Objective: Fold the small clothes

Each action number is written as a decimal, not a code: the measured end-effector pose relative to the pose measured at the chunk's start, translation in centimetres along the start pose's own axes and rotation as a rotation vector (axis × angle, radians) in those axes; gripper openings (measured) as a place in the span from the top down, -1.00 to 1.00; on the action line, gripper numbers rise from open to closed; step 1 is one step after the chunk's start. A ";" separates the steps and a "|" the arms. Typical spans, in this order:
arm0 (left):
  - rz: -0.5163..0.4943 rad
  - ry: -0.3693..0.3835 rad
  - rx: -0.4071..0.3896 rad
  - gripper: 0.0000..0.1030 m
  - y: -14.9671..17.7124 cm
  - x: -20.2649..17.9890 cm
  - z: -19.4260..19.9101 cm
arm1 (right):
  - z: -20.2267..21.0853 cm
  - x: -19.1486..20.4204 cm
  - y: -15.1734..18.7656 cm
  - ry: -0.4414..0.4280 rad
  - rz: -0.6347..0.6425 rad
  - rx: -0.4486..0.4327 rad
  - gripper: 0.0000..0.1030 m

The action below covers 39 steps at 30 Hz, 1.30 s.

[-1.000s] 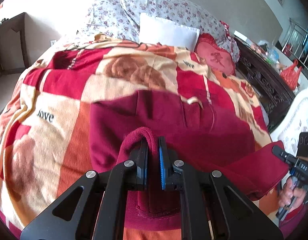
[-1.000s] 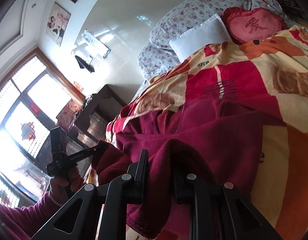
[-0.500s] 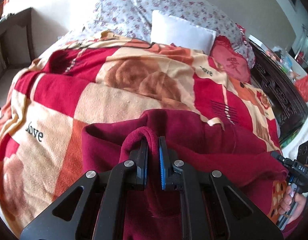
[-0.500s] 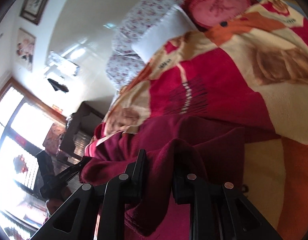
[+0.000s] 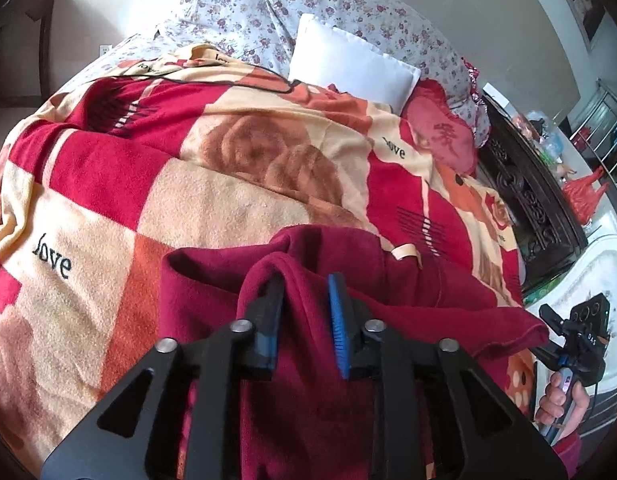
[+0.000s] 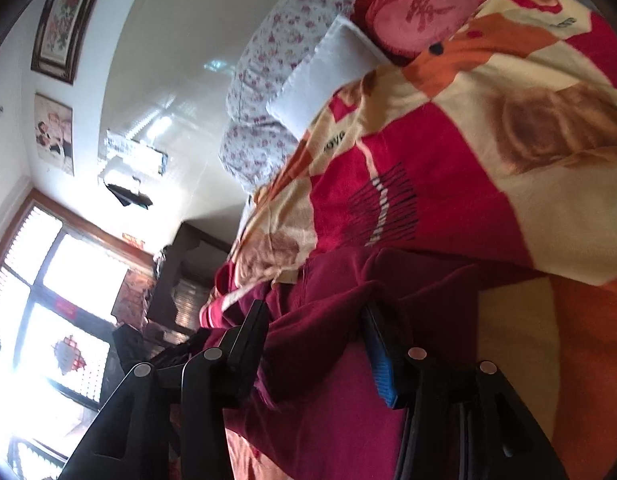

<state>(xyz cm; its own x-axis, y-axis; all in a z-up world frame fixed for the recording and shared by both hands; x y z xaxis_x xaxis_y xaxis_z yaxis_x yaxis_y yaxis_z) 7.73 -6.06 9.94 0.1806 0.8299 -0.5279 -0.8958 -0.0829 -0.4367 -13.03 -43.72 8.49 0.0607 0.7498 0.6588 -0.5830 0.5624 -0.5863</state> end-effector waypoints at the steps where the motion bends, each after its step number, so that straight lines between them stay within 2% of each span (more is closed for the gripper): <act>1: -0.006 -0.008 -0.032 -0.12 -0.2 -0.1 0.6 | 0.6 0.1 0.1 0.005 0.003 -0.012 0.12; 2: 0.002 0.005 -0.080 -0.36 -0.4 -0.1 1.4 | 1.1 0.3 0.2 0.010 0.014 -0.022 0.12; 3: 0.011 0.024 -0.101 -0.38 -0.6 -0.1 1.8 | 1.6 0.7 0.4 0.017 0.033 -0.027 0.12; 5: 0.027 0.053 -0.113 -0.38 -1.2 -0.1 2.5 | 2.2 1.7 1.0 0.049 0.083 -0.030 0.12; 10: 0.009 0.045 -0.117 -0.39 -1.3 -0.6 3.2 | 2.5 3.9 2.8 0.114 0.226 -0.051 0.12; 15: -0.033 0.007 -0.079 -0.39 0.1 -1.1 1.6 | -0.8 5.1 3.0 0.238 0.363 0.020 0.12; 19: -0.048 -0.035 -0.036 -0.38 1.4 -1.2 -0.7 | -3.0 5.1 1.6 0.309 0.396 -0.010 0.12; 21: -0.043 -0.049 -0.031 -0.39 1.5 -1.2 -1.9 | -4.1 4.8 0.9 0.335 0.397 -0.013 0.12; 26: -0.023 -0.097 -0.051 -0.39 0.5 -1.4 -4.0 | -6.4 3.5 0.1 0.317 0.348 -0.029 0.12; 32: 0.036 -0.156 -0.036 -0.38 -0.6 0.5 -6.6 | -8.7 0.4 -0.1 0.390 0.269 0.000 0.12; 35: 0.013 -0.164 -0.059 -0.39 0.0 0.8 -7.1 | -9.2 -0.6 -0.5 0.379 0.242 -0.012 0.12; 39: -0.020 -0.197 -0.076 -0.39 0.4 0.1 -6.9 | -10.0 -0.4 -0.7 0.403 0.265 -0.003 0.12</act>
<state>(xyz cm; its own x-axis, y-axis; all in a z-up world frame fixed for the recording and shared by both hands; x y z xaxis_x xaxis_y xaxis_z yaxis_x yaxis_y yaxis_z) 10.20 -9.82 4.70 0.1079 0.9230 -0.3693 -0.8581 -0.1011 -0.5034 -4.56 -40.93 4.00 0.2200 0.9425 0.2517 -0.6189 0.3343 -0.7108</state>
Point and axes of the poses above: each gripper's, at about its wrist camera, not at the fingertips, and z roughly against the way its jaws point, x to its left, y to its underside, the point moved 1 cm from there along -z, roughly the way its jaws point, and after that the axes turned 14 degrees about z, right-handed, at the moved point
